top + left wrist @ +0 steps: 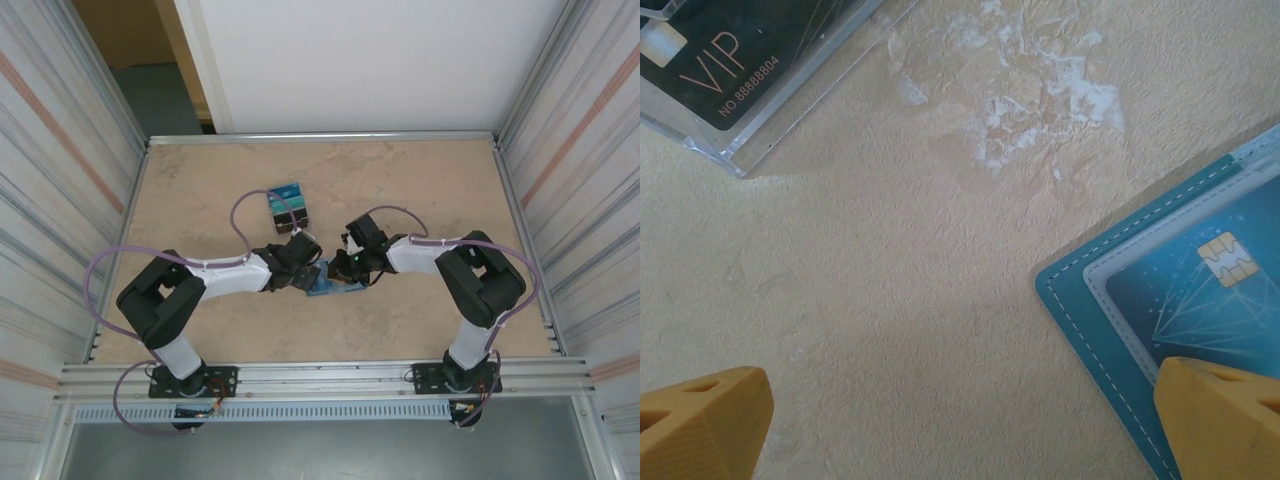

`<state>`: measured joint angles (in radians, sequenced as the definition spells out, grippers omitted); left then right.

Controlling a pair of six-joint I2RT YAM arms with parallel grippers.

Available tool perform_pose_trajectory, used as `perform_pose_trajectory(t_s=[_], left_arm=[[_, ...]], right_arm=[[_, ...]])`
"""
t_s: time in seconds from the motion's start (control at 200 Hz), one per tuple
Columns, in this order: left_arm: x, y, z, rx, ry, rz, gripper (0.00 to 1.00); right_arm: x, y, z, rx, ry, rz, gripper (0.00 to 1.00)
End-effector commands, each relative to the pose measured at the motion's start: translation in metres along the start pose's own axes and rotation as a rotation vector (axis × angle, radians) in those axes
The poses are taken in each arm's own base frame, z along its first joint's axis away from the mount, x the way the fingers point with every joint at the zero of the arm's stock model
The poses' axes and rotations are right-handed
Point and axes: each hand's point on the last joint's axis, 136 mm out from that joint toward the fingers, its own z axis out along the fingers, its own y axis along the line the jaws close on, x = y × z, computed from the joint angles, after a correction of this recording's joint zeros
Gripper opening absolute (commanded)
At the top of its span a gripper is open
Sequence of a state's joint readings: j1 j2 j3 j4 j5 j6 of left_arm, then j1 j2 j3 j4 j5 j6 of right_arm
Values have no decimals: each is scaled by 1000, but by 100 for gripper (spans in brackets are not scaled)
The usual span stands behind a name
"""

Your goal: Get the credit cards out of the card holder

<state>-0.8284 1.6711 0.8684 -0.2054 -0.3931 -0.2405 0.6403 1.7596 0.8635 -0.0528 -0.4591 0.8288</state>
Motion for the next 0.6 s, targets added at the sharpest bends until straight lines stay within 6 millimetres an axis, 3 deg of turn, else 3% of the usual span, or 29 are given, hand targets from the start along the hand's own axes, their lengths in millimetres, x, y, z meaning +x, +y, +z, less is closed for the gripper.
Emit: perform_pose_trajectory(t_s=[0.0, 0.331, 0.451, 0.596], left_arm=[[18, 2, 6, -14, 70, 31, 99], [17, -1, 7, -4, 71, 36, 99], [18, -1, 6, -5, 73, 39, 99], [16, 2, 3, -15, 64, 40, 99]], right_arm=[[3, 0, 4, -63, 20, 38, 12], [0, 15, 2, -202, 23, 44, 9], [0, 13, 2, -212, 18, 55, 0], [-2, 9, -3, -196, -1, 53, 0]])
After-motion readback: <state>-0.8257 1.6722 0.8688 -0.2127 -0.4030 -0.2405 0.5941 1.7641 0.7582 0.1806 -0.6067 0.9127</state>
